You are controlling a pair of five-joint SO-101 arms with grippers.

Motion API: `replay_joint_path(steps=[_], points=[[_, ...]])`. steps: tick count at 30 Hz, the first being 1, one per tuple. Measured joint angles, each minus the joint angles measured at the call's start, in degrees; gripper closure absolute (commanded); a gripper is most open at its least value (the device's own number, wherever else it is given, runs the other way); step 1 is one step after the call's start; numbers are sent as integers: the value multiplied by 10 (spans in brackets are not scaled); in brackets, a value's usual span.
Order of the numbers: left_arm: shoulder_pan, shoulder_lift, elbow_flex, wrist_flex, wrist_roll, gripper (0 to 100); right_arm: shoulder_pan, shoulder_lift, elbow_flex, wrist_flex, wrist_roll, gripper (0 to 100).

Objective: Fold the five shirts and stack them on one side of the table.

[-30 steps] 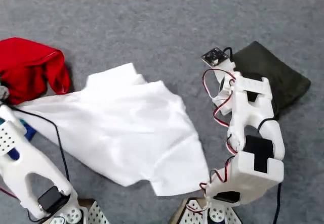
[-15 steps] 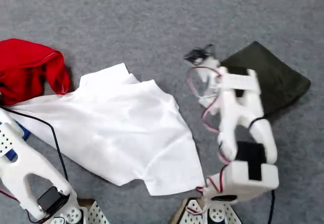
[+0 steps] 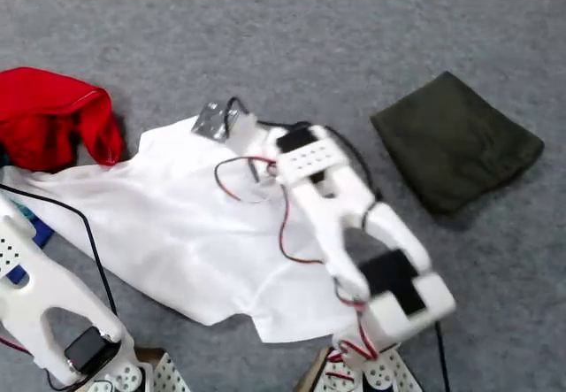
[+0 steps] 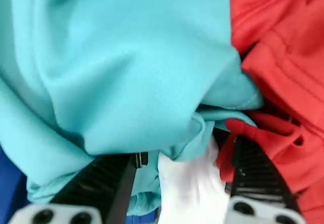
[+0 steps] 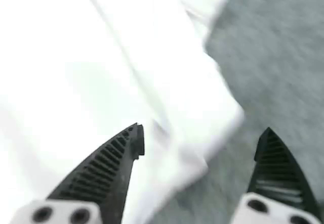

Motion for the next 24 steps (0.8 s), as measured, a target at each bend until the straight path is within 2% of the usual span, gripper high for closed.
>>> replay_joint_path(steps=[2,6,9,12,24], points=[[0,-11,25,0,0,725,-7,57,-24,-5,0,737],[0,-29,57,0,0,725,-8,118,-113,62,0,988],[0,-44,61,0,-1,725,3,139,-162,105,0,967],[0,-61,62,0,-10,725,30,139,-189,156,0,995],[0,-84,62,0,-16,722,199,70,-197,251,0,995]])
